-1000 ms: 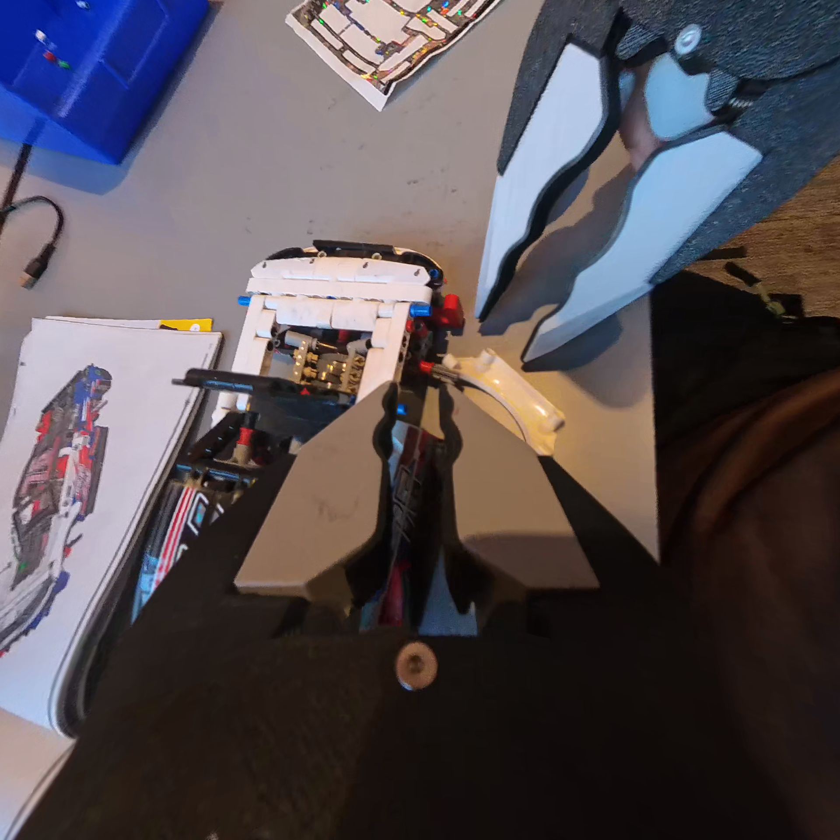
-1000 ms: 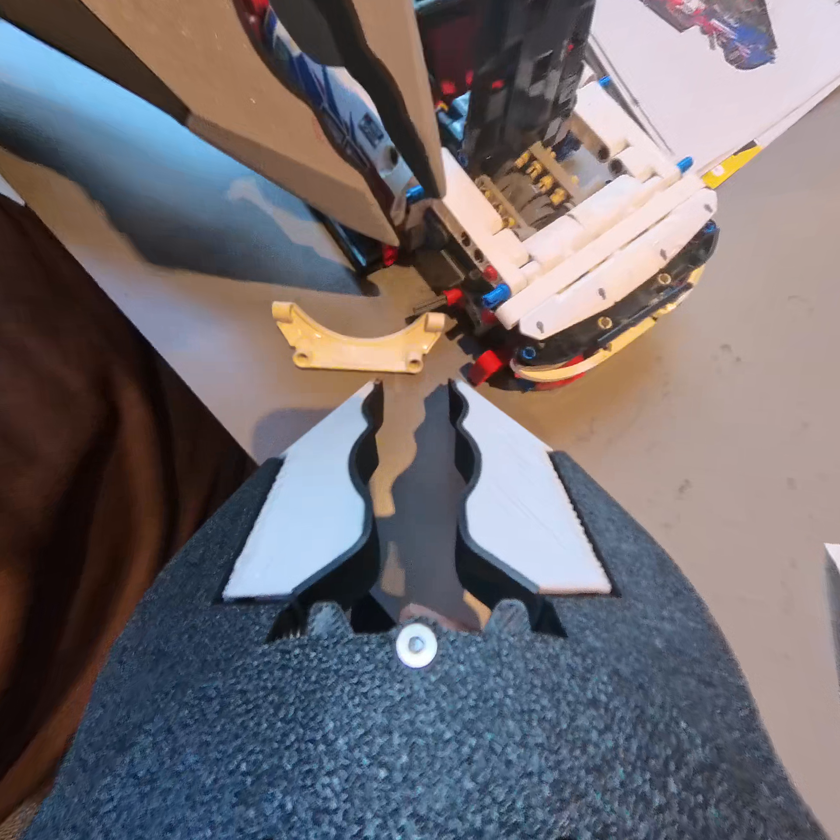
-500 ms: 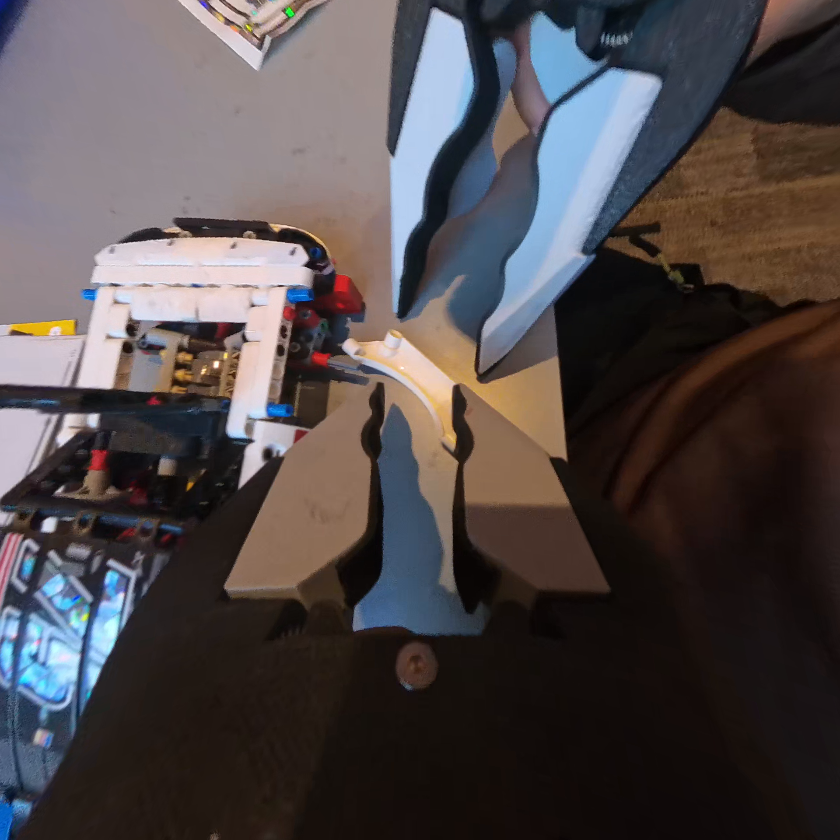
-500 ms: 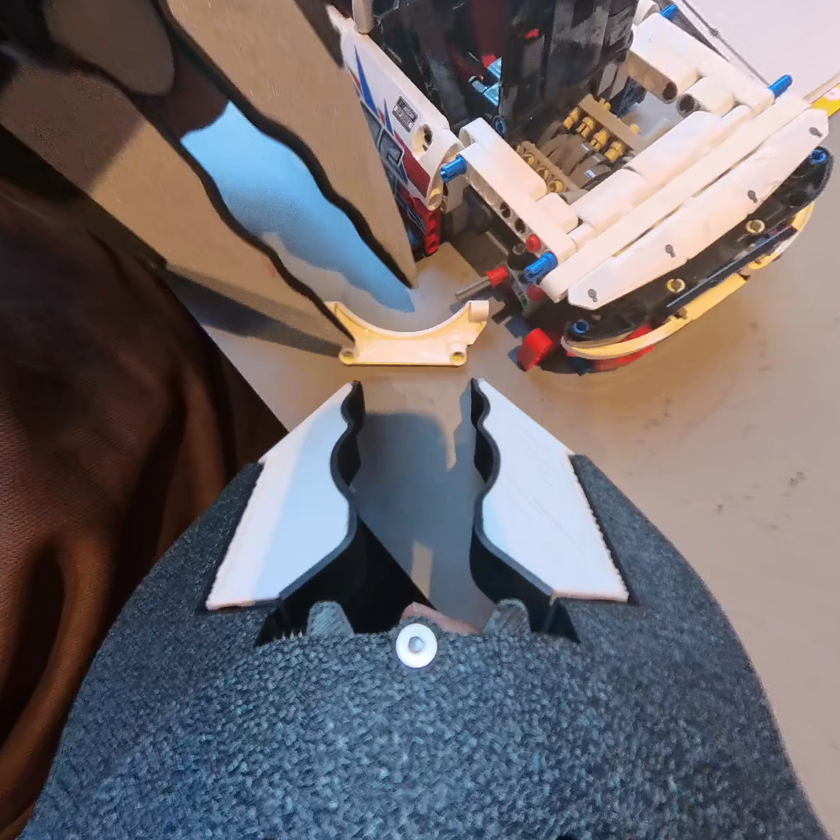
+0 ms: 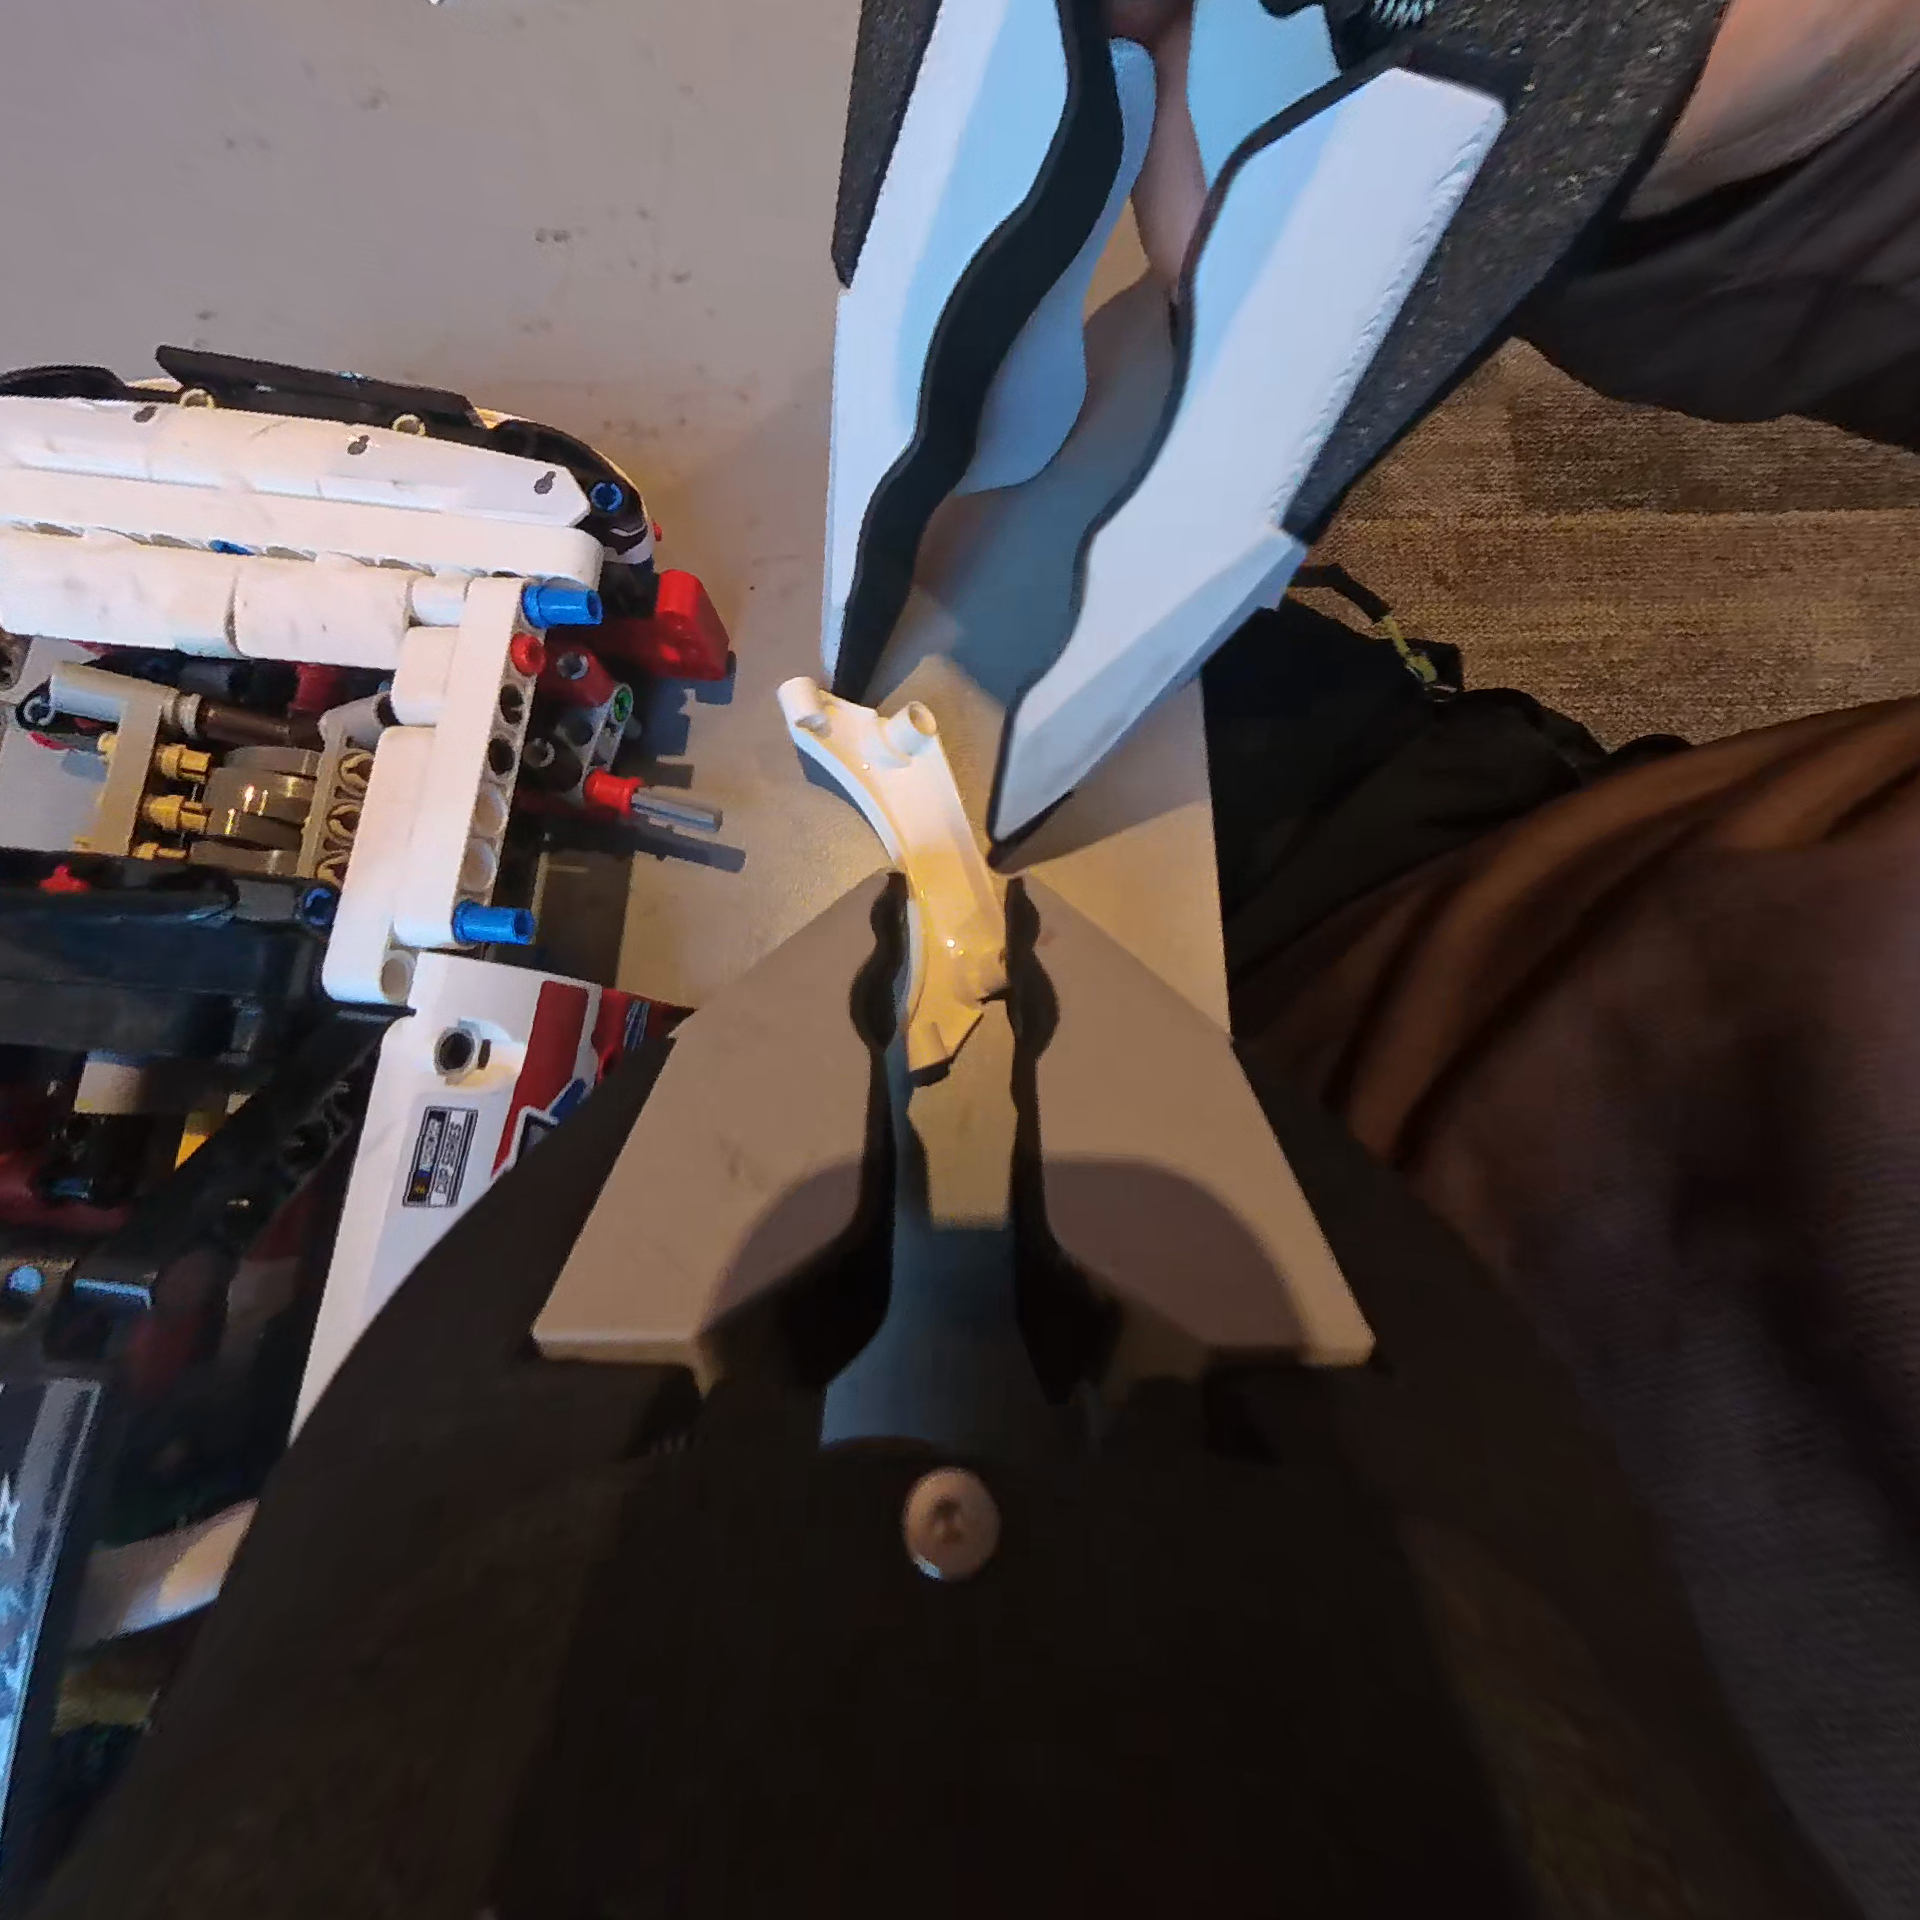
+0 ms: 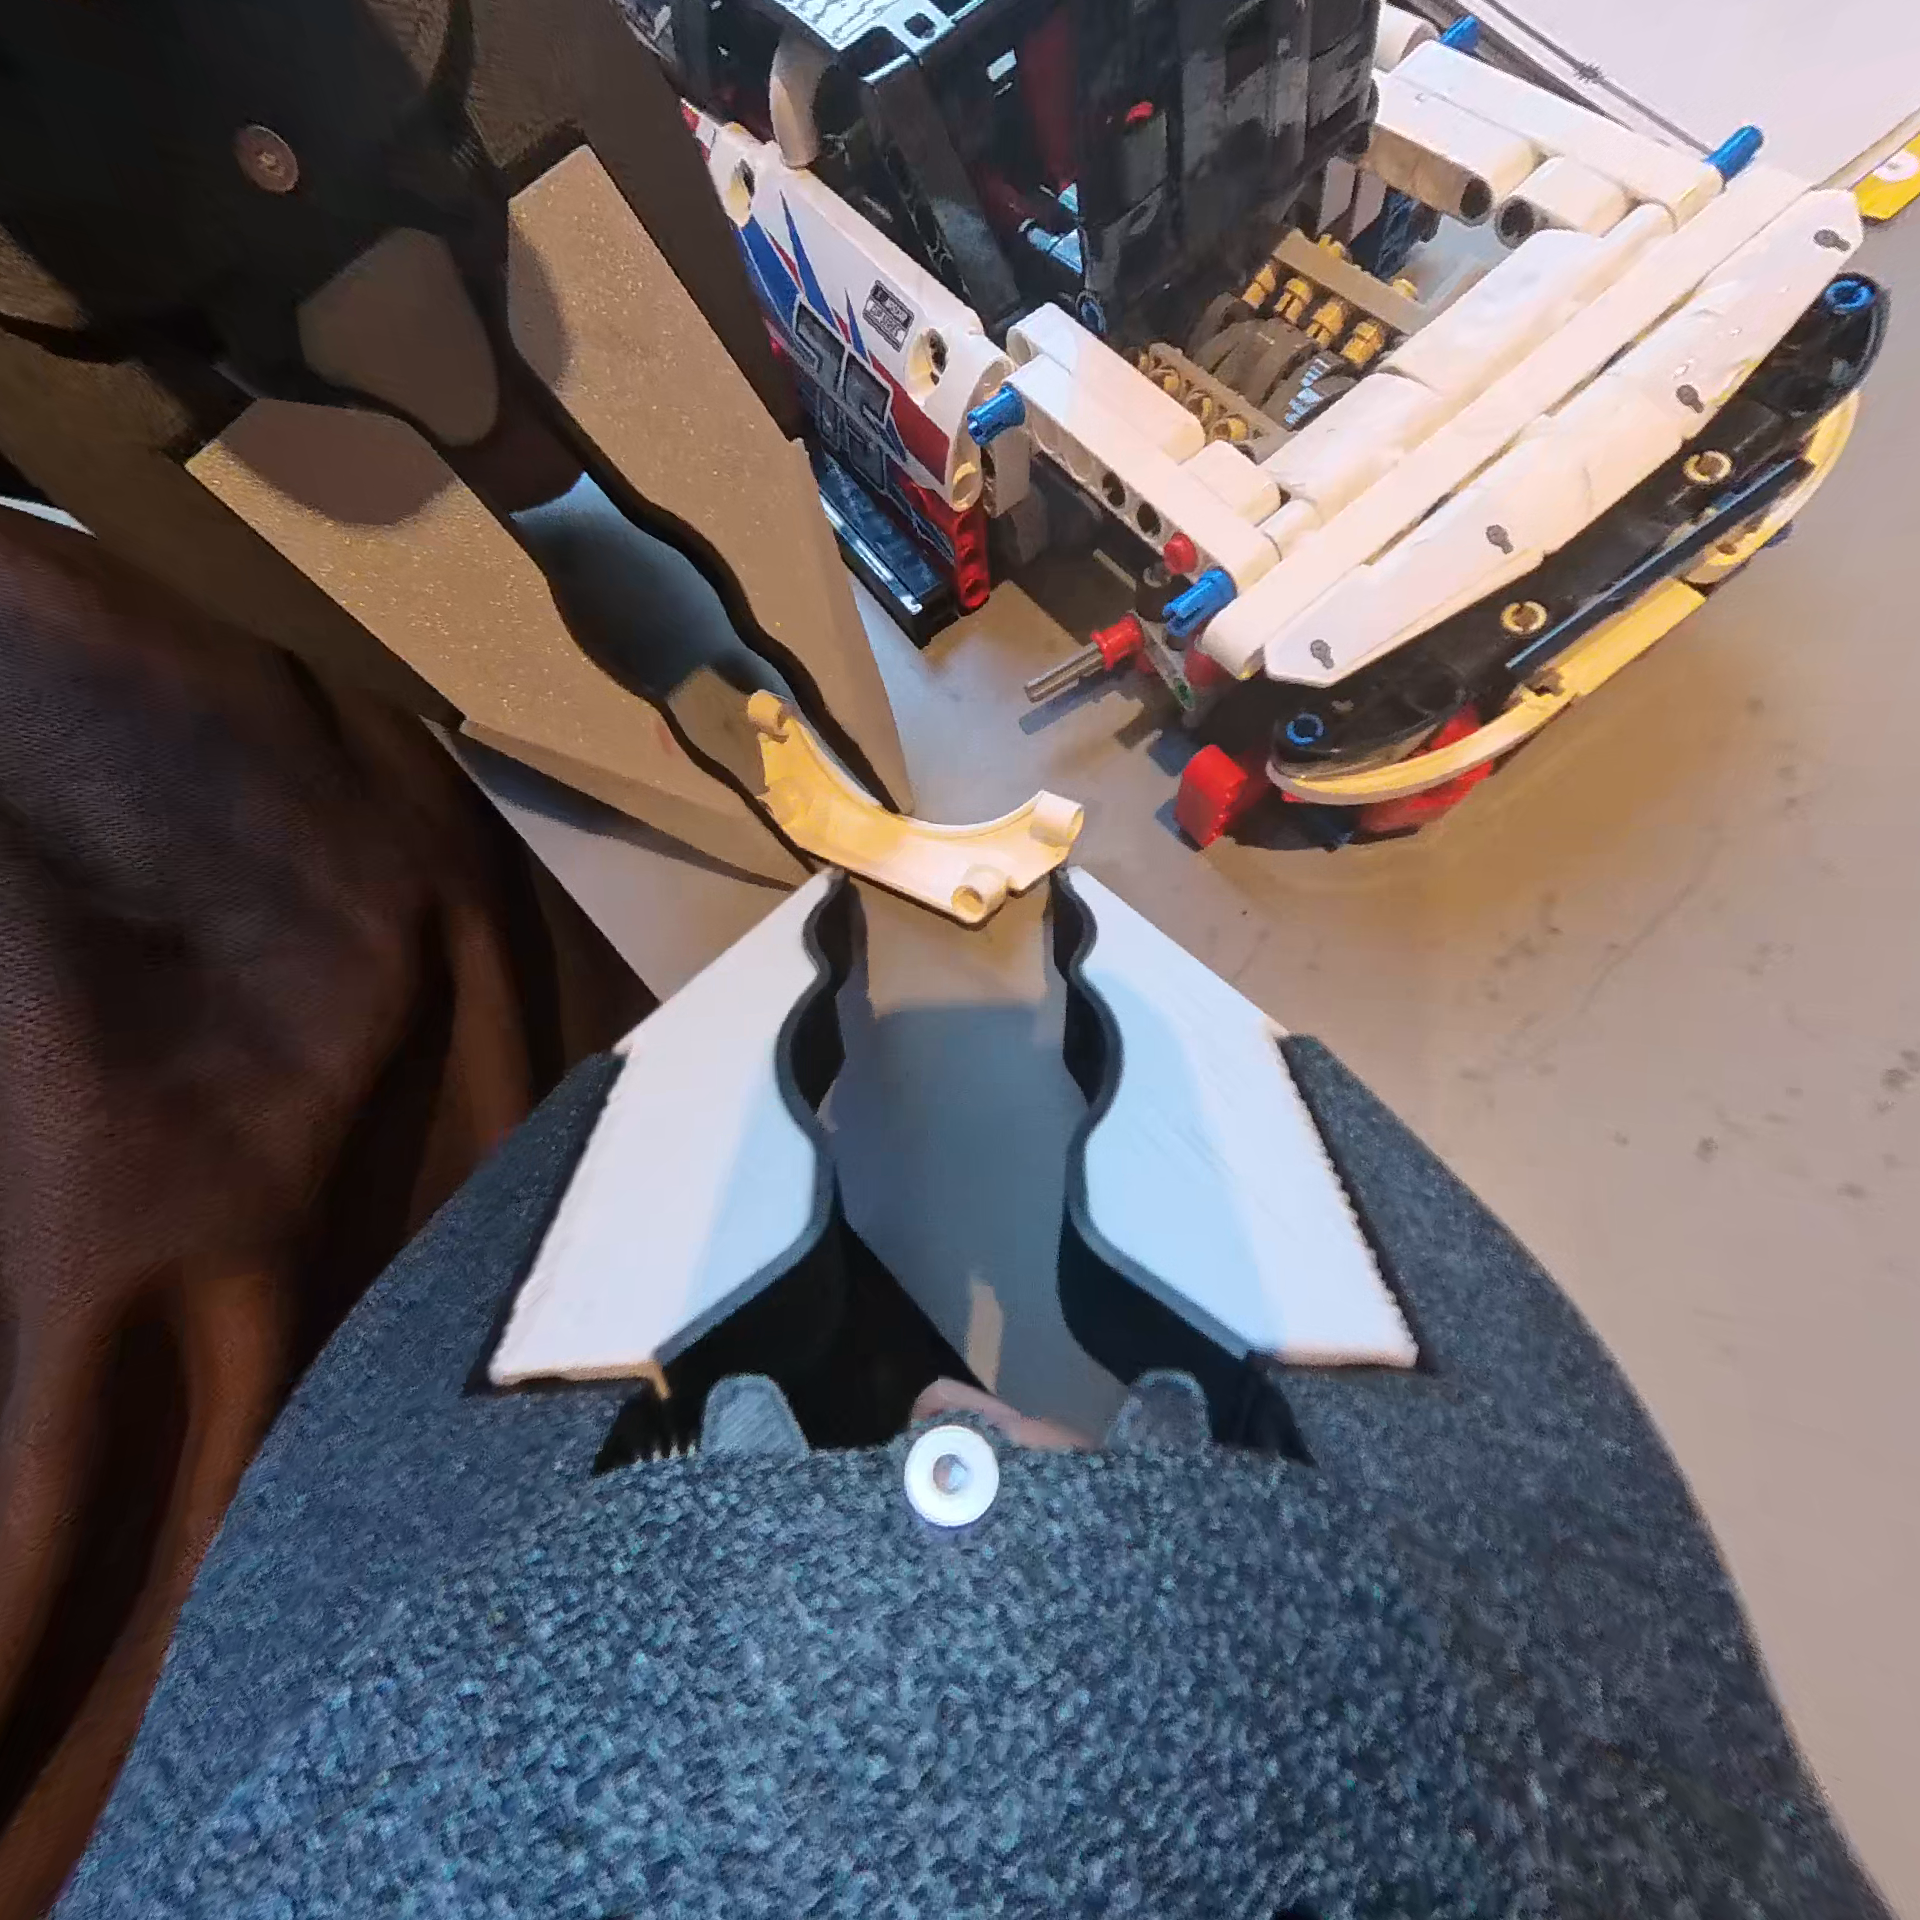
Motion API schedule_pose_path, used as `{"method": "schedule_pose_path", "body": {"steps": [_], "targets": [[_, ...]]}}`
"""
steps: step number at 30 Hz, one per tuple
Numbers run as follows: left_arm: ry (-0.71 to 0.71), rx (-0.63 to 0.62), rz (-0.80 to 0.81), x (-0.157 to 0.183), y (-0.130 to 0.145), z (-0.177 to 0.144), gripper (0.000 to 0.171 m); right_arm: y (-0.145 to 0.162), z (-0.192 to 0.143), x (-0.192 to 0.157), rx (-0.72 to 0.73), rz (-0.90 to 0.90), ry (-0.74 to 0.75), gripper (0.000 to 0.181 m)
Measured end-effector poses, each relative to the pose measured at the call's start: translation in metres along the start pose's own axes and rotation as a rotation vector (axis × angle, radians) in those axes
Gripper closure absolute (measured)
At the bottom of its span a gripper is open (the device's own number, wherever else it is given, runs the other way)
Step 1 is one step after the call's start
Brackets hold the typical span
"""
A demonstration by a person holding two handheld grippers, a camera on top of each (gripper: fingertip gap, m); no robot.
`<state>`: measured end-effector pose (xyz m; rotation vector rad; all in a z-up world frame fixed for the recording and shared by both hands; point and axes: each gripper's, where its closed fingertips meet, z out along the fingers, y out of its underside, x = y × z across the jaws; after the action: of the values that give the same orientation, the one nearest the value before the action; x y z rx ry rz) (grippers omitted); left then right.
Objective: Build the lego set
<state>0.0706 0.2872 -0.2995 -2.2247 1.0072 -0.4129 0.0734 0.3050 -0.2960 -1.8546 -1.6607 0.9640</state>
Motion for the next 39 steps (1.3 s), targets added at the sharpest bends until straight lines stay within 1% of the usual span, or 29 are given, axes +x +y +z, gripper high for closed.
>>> {"method": "schedule_pose_path", "body": {"steps": [11,13,14,15,17,18,19,20,24,28,31,36,37,39], "targets": [[0.022,0.02,0.017,0.003,0.007,-0.007,0.154,-0.005,0.006,-0.004,0.011,0.018,-0.039,0.15],[0.009,0.025,0.026,0.002,0.007,-0.007,0.153,-0.003,0.005,-0.005,0.007,0.015,-0.035,0.157],[-0.005,0.027,0.028,0.001,0.007,-0.008,0.151,-0.002,0.005,-0.004,0.003,0.013,-0.03,0.167],[-0.022,0.027,0.032,-0.001,0.007,-0.008,0.147,-0.001,0.004,-0.005,-0.001,0.012,-0.029,0.173],[-0.04,0.027,0.052,-0.001,0.007,-0.008,0.145,0.001,0.004,-0.007,-0.001,0.02,-0.042,0.173],[-0.035,0.028,0.061,0.0,0.007,-0.008,0.148,0.001,0.003,-0.009,-0.004,0.022,-0.05,0.172],[-0.017,0.029,0.063,0.003,0.007,-0.008,0.154,0.002,0.003,-0.009,-0.007,0.017,-0.043,0.169],[-0.007,0.033,0.052,0.004,0.007,-0.008,0.156,0.001,0.002,-0.007,-0.005,0.008,-0.028,0.167],[0.035,0.051,0.003,0.005,0.007,-0.007,0.157,-0.003,-0.001,-0.009,0.025,-0.005,-0.037,0.164],[0.019,0.055,0.04,0.005,0.007,-0.007,0.157,-0.001,0.004,-0.01,0.01,0.011,-0.06,0.156],[-0.001,0.055,0.068,0.006,0.007,-0.008,0.157,-0.002,0.006,-0.008,-0.002,-0.028,-0.026,0.164],[-0.042,0.073,0.103,0.005,0.006,-0.01,0.158,-0.005,0.004,-0.009,0.023,-0.082,0.007,0.165],[-0.044,0.08,0.09,0.004,0.004,-0.011,0.165,-0.005,0.004,-0.009,0.024,-0.078,0.005,0.166],[-0.004,0.102,0.011,0.004,0.001,-0.013,0.169,-0.004,0.002,-0.011,0.035,-0.044,-0.024,0.167]]}}
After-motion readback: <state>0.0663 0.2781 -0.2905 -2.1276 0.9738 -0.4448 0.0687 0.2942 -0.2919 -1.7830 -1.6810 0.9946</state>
